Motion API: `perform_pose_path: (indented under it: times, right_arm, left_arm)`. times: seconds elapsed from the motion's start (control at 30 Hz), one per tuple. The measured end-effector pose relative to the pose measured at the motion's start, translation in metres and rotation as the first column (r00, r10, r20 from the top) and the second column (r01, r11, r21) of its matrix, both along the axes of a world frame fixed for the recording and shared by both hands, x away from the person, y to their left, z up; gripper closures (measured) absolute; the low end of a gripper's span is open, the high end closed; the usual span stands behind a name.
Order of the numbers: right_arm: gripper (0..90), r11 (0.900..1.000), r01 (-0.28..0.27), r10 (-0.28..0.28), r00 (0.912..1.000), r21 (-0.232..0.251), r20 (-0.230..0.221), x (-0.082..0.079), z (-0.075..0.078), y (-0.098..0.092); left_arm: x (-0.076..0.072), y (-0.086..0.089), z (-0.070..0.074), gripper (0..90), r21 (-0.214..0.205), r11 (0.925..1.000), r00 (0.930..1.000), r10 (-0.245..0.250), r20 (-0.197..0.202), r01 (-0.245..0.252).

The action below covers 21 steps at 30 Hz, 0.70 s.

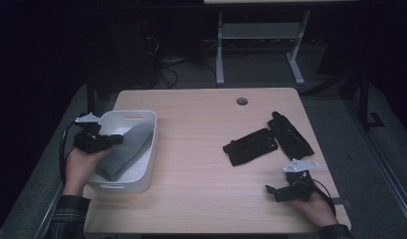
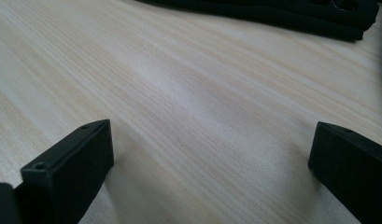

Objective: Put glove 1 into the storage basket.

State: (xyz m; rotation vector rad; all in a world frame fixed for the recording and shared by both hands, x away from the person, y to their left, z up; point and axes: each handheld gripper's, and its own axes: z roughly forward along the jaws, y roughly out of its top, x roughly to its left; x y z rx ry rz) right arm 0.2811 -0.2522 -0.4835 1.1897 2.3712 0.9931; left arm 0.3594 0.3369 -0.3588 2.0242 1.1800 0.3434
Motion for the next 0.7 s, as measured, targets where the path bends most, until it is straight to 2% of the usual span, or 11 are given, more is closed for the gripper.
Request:
perform_pose_path:
  times: [0.03, 0.07, 0.13, 0.33, 0.43, 0.47, 0.5, 0.53, 0.6, 0.7]
  right_arm:
    - [0.0, 1.0, 0.0, 0.0, 1.0, 0.0, 0.0, 0.0, 0.0, 0.0]
    - [0.0, 1.0, 0.0, 0.0, 1.0, 0.0, 0.0, 0.0, 0.0, 0.0]
    - [0.0, 1.0, 0.0, 0.0, 1.0, 0.0, 0.0, 0.0, 0.0, 0.0]
    - [0.0, 1.0, 0.001, -0.001, 1.0, 0.003, -0.001, 0.0, 0.0, 0.0]
    - [0.0, 1.0, 0.0, 0.0, 1.0, 0.0, 0.0, 0.0, 0.0, 0.0]
    - [0.0, 1.0, 0.0, 0.0, 1.0, 0.0, 0.0, 0.0, 0.0, 0.0]
    - [0.0, 1.0, 0.0, 0.0, 1.0, 0.0, 0.0, 0.0, 0.0, 0.0]
    - [0.0, 1.0, 0.001, -0.001, 1.0, 0.002, 0.0, 0.0, 0.0, 0.0]
    - [0.0, 1.0, 0.001, -0.001, 1.0, 0.002, 0.0, 0.0, 0.0, 0.0]
    - [0.0, 1.0, 0.0, 0.0, 1.0, 0.0, 0.0, 0.0, 0.0, 0.0]
  left_arm:
    - [0.0, 0.0, 0.0, 73.9, 0.0, 1.0, 1.0, 0.0, 0.0, 0.0]
    - [-0.002, -0.011, 0.002, 72.1, -0.01, 0.9995, 0.9995, -0.03, 0.008, 0.03]
    - [-0.004, -0.022, 0.004, 68.3, -0.032, 0.998, 0.9983, -0.054, 0.021, 0.054]
    - [-0.008, -0.056, 0.009, 59.4, -0.053, 0.991, 0.9915, -0.121, 0.047, 0.123]
    - [-0.01, -0.072, 0.008, 53.6, -0.046, 0.9863, 0.9866, -0.156, 0.049, 0.158]
    - [-0.01, -0.072, 0.008, 52.6, -0.046, 0.9863, 0.9866, -0.156, 0.049, 0.158]
    - [-0.011, -0.083, 0.006, 51.3, -0.032, 0.9827, 0.9824, -0.181, 0.047, 0.182]
    - [-0.011, -0.083, 0.006, 50.4, -0.032, 0.9827, 0.9824, -0.181, 0.047, 0.182]
    - [-0.012, -0.097, 0.002, 48.6, -0.024, 0.9758, 0.9755, -0.216, 0.041, 0.217]
    - [-0.014, -0.11, -0.003, 46.7, -0.032, 0.9711, 0.9713, -0.235, 0.035, 0.236]
